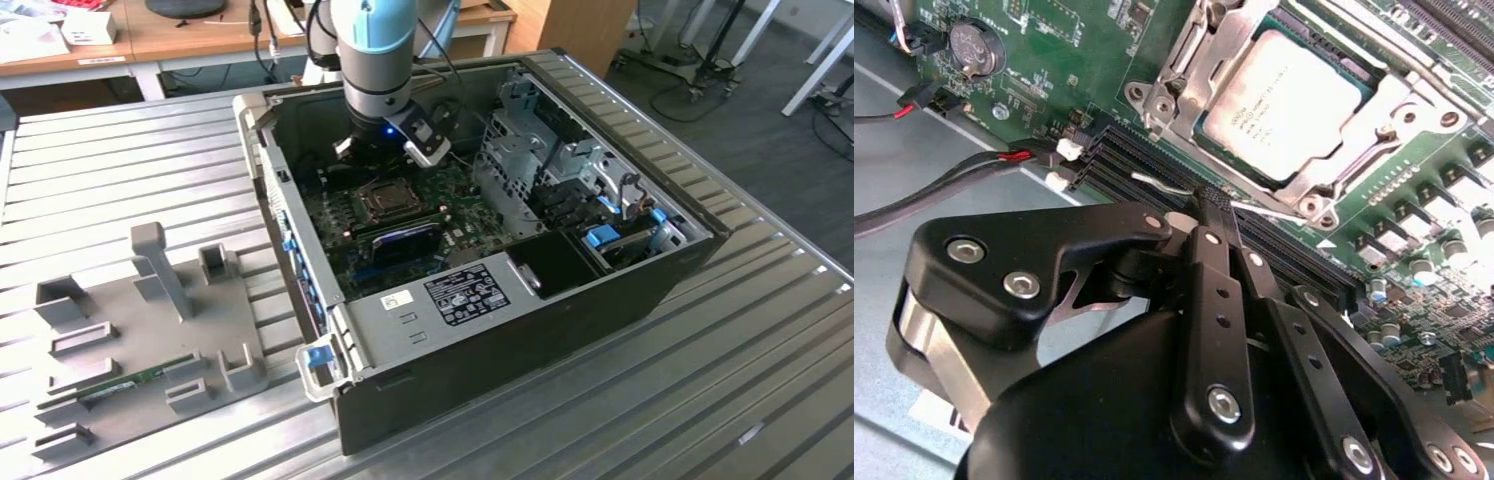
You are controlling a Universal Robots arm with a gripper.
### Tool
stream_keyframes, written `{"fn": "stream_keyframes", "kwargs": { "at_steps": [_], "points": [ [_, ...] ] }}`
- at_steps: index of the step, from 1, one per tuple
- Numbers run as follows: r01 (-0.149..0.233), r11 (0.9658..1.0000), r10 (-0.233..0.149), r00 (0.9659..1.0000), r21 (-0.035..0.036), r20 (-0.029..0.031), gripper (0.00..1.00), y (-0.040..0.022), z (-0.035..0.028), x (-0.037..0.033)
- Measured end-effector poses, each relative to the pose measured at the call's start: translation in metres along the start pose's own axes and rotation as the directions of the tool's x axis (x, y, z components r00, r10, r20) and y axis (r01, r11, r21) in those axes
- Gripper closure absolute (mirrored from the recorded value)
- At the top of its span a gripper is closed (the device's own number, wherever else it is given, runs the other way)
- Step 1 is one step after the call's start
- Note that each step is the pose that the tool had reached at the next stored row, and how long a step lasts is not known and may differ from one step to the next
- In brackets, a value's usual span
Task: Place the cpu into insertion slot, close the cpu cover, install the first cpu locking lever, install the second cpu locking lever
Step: 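Install the first cpu locking lever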
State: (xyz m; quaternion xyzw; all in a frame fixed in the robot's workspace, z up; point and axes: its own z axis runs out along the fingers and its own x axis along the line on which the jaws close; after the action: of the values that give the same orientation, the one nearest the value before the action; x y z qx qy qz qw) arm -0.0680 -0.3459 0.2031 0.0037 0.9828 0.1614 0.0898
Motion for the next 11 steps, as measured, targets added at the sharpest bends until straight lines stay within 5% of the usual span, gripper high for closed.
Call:
{"fn": "stream_keyframes", "kwargs": {
  "at_steps": [11],
  "points": [
    [0.000,1.0000,0.000,1.0000,-0.0010,0.0001,0.89,0.0048,0.0019,-0.0007]
  ]
}}
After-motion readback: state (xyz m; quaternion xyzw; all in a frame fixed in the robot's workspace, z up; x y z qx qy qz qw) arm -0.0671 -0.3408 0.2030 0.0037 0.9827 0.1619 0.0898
